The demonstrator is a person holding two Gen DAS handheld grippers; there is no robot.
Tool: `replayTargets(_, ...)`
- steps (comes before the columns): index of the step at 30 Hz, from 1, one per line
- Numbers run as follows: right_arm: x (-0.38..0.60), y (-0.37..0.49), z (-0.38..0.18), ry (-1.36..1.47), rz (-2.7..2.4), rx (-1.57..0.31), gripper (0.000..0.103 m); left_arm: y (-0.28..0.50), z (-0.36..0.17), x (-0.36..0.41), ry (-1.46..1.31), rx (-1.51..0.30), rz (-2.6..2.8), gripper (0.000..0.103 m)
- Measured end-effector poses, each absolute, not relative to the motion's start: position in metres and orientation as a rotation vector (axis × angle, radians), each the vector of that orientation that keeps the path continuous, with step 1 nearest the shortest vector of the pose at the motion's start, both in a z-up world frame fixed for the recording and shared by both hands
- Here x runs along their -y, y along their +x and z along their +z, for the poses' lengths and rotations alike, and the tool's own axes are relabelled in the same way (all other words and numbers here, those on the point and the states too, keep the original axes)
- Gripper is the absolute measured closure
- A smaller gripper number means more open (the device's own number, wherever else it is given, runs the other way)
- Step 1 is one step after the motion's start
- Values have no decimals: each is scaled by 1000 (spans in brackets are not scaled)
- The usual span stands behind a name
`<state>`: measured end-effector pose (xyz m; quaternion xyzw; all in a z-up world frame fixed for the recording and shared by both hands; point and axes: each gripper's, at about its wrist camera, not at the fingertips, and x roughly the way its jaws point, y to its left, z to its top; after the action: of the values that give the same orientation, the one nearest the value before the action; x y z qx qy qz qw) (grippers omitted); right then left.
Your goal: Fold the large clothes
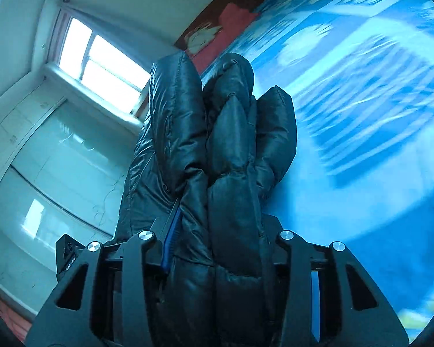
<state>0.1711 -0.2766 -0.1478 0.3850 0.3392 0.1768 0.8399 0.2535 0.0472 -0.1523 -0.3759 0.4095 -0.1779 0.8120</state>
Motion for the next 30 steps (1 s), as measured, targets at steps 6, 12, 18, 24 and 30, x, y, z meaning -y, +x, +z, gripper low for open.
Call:
replayTargets(6, 256, 189, -164, 825, 378, -761, 59, 257, -162, -68, -822, -882, -340, 35)
replayTargets(12, 263, 190, -166, 828, 359, -796, 49, 258, -161, -59, -796, -885, -329, 32)
replayTargets(18, 262, 190, -150, 770, 299, -821, 34, 258, -146, -67, -700, -888, -263, 26)
replayTargets(24, 255, 185, -118, 635, 200, -831, 33, 251, -124, -58, -521, -865, -180, 26)
replayTargets(30, 230, 170, -70, 452, 82, -791, 25, 232, -91, -37, -254, -774, -110, 26)
